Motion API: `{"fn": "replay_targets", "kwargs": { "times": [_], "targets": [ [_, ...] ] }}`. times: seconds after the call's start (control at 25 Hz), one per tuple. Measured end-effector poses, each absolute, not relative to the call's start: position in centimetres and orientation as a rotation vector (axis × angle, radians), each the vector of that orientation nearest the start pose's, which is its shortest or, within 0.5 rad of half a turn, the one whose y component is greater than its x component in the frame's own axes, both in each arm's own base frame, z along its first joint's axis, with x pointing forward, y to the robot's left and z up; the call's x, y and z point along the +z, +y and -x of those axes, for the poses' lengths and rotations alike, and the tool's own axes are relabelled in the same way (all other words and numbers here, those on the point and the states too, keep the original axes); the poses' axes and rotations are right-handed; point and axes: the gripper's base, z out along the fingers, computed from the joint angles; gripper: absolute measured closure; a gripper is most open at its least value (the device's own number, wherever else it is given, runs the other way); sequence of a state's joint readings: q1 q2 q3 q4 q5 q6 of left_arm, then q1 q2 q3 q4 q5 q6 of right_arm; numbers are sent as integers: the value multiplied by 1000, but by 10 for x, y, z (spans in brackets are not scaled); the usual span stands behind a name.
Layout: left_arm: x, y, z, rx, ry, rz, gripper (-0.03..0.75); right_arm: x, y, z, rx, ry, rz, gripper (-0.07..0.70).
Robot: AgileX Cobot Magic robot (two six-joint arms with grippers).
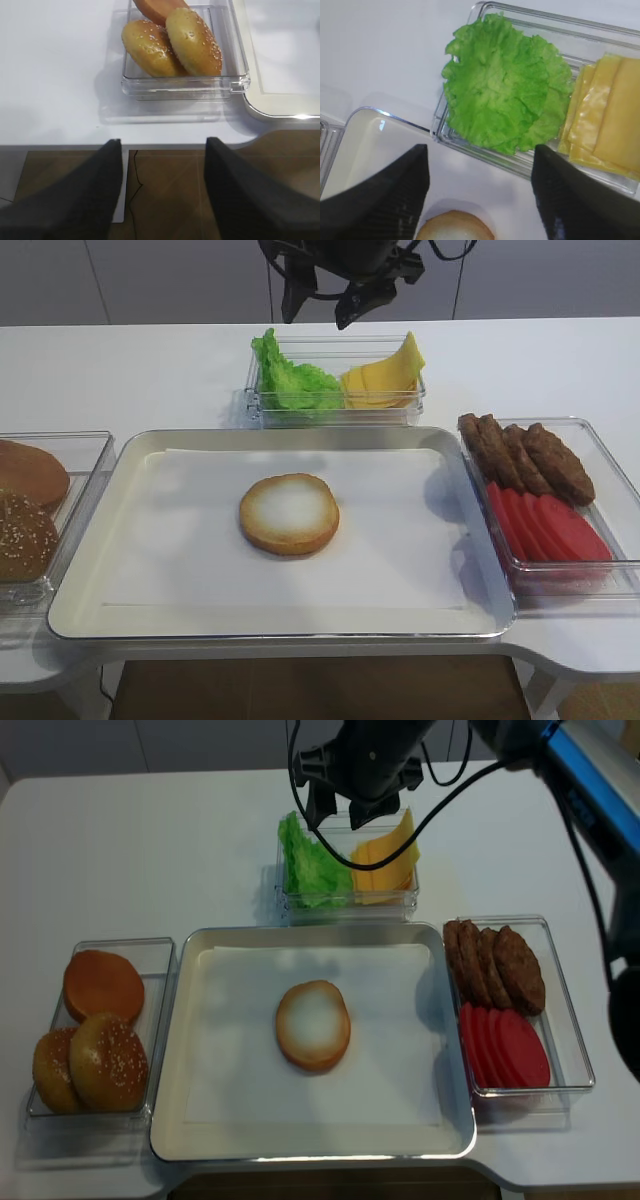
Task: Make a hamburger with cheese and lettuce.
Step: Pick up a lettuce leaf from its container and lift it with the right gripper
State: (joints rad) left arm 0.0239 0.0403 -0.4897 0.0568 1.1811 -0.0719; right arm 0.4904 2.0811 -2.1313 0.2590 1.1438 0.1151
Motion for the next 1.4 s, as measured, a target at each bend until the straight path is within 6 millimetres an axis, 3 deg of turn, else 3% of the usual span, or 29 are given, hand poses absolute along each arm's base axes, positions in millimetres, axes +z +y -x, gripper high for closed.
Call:
{"fn": "replay_targets", "kwargs": {
  "times": [0.56, 1.0, 1.4],
  "targets": [
    [265, 5, 4, 44, 2211, 111, 324, 312, 254, -427, 644, 2420, 423, 133],
    [265, 5, 4, 44, 2211, 111, 324, 291, 273, -430, 657, 2415, 470, 133],
    [265, 5, 4, 44, 2211, 111, 324, 284, 273, -434, 594, 2402, 489, 133]
  ]
}}
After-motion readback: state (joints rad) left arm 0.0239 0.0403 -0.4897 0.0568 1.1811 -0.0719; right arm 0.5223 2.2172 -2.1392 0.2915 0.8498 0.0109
